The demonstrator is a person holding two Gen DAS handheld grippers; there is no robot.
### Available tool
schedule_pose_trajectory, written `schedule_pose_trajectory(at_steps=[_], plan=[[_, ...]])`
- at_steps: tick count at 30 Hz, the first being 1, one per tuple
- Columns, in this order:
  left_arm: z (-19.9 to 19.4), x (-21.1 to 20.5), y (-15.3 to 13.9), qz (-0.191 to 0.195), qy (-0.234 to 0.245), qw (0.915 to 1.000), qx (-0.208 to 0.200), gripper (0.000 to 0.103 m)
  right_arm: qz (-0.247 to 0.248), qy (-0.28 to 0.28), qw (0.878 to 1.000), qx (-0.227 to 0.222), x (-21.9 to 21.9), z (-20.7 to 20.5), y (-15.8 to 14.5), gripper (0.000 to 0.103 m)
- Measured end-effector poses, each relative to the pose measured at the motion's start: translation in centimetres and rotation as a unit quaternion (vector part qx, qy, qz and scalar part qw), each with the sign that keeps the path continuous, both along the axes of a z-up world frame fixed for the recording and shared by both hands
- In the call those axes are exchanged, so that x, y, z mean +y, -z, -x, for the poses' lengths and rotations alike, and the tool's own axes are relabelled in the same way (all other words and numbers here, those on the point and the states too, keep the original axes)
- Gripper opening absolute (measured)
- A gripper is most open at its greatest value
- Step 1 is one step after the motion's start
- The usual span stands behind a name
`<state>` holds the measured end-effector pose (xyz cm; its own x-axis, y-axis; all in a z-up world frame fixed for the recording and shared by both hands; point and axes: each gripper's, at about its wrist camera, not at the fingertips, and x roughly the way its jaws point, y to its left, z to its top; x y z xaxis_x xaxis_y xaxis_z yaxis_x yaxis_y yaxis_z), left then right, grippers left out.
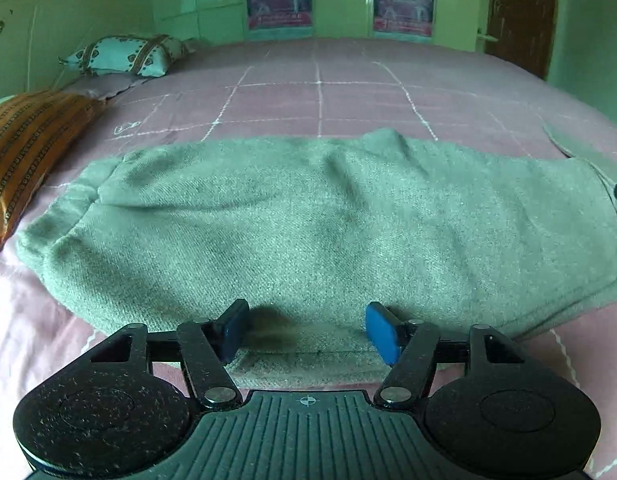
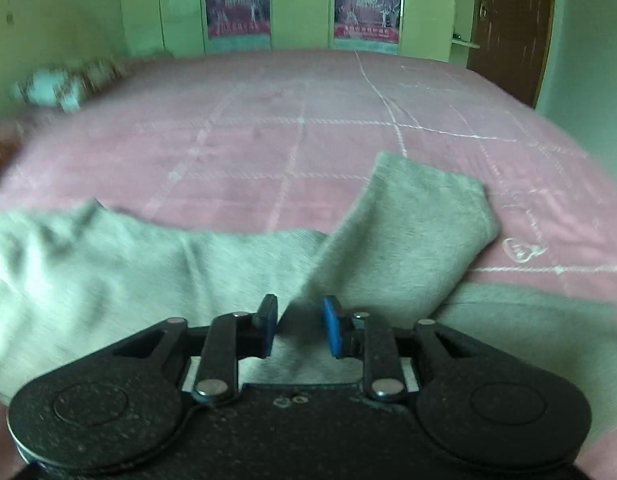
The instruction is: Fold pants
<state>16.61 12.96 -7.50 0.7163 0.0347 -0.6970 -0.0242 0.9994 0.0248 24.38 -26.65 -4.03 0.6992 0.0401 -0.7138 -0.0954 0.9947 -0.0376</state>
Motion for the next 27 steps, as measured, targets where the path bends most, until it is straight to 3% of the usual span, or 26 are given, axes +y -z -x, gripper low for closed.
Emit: schedule_pose_trajectory(at_steps=[4, 6, 10, 12, 14, 17, 19, 22, 23, 24, 27], plan=[[0.6, 0.9, -0.6, 0.021, 0.004, 0.9998, 0.003, 0.065, -0.059, 0.037, 0.997, -0.042, -3.5, 4.5, -1.6, 0.0], [0.6, 1.0, -0.3, 0.03, 0.004, 0.9995, 0.003, 0.065, -0.104, 0.065, 0.992, -0.028, -5.7, 7.0, -1.1, 0.0], [0.0, 0.9, 0.1, 0.021, 0.006, 0.9998, 0.003, 0.065, -0.16, 0.103, 0.981, 0.043, -8.2, 8.8, 2.7, 0.0], [-0.3, 0.9, 0.1, 0.019, 0.007, 0.9998, 0.004, 0.065, -0.172, 0.103, 0.98, 0.02, -8.7, 9.1, 1.8, 0.005], [-0.3, 1.0, 0.1, 0.022, 0.007, 0.9997, 0.003, 0.065, -0.154, 0.092, 0.983, -0.031, -8.5, 9.0, -0.3, 0.019], [-0.5, 0.9, 0.3, 0.019, 0.005, 0.9998, 0.003, 0.066, -0.099, 0.046, 0.993, -0.04, -6.7, 5.6, -1.5, 0.029], [-0.5, 0.8, 0.2, 0.018, 0.004, 0.9998, 0.005, 0.067, -0.045, 0.015, 0.998, -0.035, -5.1, 3.0, -1.0, 0.028], [-0.5, 1.0, 0.2, 0.022, 0.007, 0.9997, 0.007, 0.067, 0.066, -0.013, 0.998, 0.01, -2.8, -0.4, 1.0, 0.025], [-0.5, 1.1, 0.2, 0.024, 0.008, 0.9997, 0.007, 0.067, 0.076, -0.019, 0.997, 0.005, -2.9, -0.8, 1.1, 0.0], [-0.5, 1.2, 0.1, 0.026, 0.009, 0.9996, 0.008, 0.067, 0.072, -0.006, 0.997, 0.001, -3.5, -0.7, 0.9, 0.0], [-0.5, 1.3, 0.2, 0.03, 0.011, 0.9995, 0.007, 0.067, -0.007, 0.048, 0.997, -0.06, -7.0, 2.4, -2.9, 0.0]])
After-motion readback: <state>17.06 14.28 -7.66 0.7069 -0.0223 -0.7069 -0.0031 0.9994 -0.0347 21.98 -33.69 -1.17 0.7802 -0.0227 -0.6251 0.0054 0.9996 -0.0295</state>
